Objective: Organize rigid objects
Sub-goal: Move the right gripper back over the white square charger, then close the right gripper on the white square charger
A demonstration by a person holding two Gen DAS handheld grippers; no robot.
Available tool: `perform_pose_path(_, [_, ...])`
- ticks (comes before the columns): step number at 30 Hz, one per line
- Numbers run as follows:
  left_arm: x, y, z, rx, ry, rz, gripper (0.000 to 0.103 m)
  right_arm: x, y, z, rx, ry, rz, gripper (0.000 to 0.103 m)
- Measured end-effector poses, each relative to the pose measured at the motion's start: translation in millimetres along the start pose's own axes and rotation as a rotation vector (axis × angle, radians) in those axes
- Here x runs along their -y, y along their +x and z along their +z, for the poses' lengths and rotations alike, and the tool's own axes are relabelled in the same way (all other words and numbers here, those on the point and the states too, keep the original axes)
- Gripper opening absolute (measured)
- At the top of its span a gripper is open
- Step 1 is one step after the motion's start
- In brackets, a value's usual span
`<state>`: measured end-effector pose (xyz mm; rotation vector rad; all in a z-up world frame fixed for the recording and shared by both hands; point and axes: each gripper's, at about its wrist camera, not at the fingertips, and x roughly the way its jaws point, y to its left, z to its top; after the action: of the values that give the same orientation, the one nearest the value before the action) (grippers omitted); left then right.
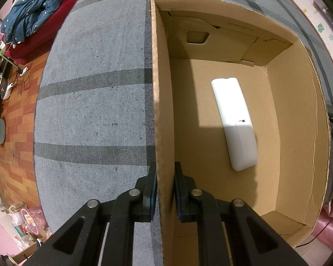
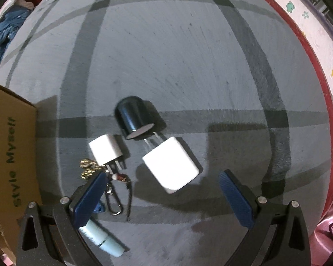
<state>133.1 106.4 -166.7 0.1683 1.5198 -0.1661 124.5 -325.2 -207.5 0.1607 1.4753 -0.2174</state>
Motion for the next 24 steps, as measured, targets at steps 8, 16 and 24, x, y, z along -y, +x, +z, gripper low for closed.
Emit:
perform_pose_path(8, [2.2,1.1,-0.1,-0.001,-0.001,0.009,0.014,15.9,25.9,6.1,-0.016,0.007,0.008,0.102])
perform_pose_path(16, [4.1,1.4,1.1,-0.005,-0.008,0.014,0.014,23.0,37.6,17.1,-0.039,0.0,0.014,0.096])
perform_pose_path(24, [3.2,1.1,1.4,-0.009,-0.008,0.015,0.014,16.9,50.4,22.3,-0.091,-0.041,0.034,0.068])
